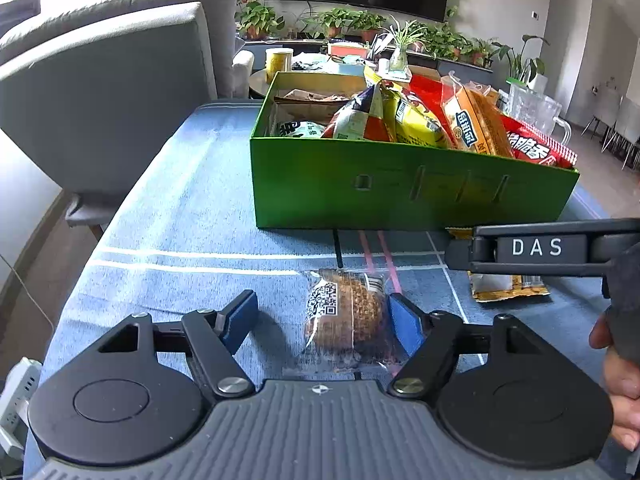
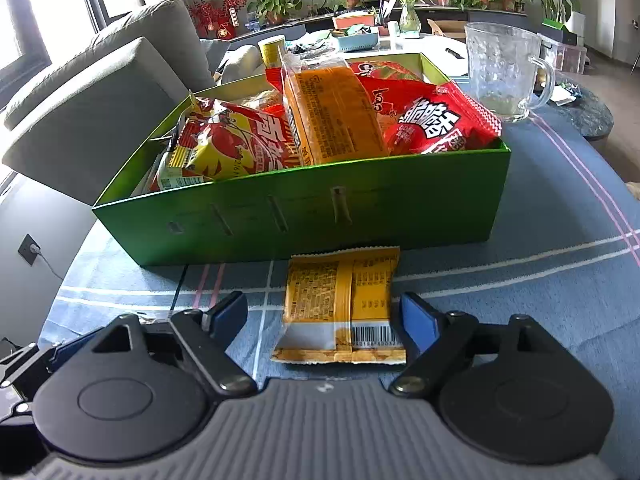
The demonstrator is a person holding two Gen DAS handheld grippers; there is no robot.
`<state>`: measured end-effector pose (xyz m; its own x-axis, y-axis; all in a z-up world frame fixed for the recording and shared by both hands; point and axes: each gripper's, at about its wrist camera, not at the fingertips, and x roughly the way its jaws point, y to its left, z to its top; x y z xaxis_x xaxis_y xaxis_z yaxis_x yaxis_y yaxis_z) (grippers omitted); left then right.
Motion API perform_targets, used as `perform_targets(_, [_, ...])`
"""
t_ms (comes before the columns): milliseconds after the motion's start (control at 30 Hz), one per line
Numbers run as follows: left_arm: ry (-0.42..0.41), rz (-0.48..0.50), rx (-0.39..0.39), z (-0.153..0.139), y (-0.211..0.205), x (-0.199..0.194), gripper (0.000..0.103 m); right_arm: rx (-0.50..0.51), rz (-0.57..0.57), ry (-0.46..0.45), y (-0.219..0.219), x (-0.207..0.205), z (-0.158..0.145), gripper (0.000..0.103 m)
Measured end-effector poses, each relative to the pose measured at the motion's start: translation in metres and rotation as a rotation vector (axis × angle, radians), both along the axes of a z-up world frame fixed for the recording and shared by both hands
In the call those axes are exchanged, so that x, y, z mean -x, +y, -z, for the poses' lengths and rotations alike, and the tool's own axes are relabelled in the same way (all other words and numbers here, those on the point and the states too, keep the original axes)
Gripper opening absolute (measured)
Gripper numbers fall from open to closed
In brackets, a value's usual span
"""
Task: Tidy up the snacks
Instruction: 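Grasp the clear-wrapped round pastry with the left tool while the right tool grasps the yellow bag, then carry the pastry and yellow bag over the green box and lower them inside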
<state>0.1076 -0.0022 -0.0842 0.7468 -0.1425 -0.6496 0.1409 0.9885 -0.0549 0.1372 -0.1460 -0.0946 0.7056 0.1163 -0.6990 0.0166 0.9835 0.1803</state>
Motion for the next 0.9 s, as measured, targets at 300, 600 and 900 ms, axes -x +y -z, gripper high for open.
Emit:
perform_targets(300, [-0.022, 0.023, -0.031, 0.001, -0.003, -0.002, 0.058, 0.048, -0.004, -0.019, 0.006, -0.002, 0.003, 0.085])
perform_targets(600, [-0.017, 0.018, -0.033, -0.002, -0.003, 0.004, 0.037, 0.045, 0.004, -0.041, 0.000, 0.005, 0.001, 0.084])
perform_targets(900, [-0.024, 0.008, -0.011, -0.011, -0.001, 0.012, 0.036, 0.007, -0.013, -0.063, -0.002, 0.020, -0.010, 0.084])
